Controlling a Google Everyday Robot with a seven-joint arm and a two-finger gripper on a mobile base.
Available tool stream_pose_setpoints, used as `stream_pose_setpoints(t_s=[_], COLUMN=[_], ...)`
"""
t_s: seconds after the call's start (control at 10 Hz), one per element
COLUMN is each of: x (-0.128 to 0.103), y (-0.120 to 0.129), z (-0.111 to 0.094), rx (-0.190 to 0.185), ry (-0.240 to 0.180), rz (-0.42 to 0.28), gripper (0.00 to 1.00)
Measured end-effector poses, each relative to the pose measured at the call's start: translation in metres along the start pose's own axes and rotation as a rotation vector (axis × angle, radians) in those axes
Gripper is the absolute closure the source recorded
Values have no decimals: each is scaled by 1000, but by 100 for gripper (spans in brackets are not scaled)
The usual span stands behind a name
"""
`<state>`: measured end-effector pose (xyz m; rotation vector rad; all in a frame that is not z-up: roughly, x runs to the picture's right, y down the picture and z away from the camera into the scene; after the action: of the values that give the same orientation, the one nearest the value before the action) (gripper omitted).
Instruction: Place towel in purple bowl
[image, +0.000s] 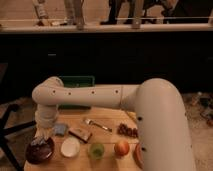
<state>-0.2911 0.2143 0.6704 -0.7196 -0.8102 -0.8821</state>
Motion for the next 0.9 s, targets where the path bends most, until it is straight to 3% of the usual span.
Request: stream_pose_setpoints(t_s=[0.4, 0.9], x=[-36, -57], y=[-8, -1], z=[19, 42], rx=[-27, -69], ry=[-35, -67], rz=[-61, -74], gripper=[100, 100])
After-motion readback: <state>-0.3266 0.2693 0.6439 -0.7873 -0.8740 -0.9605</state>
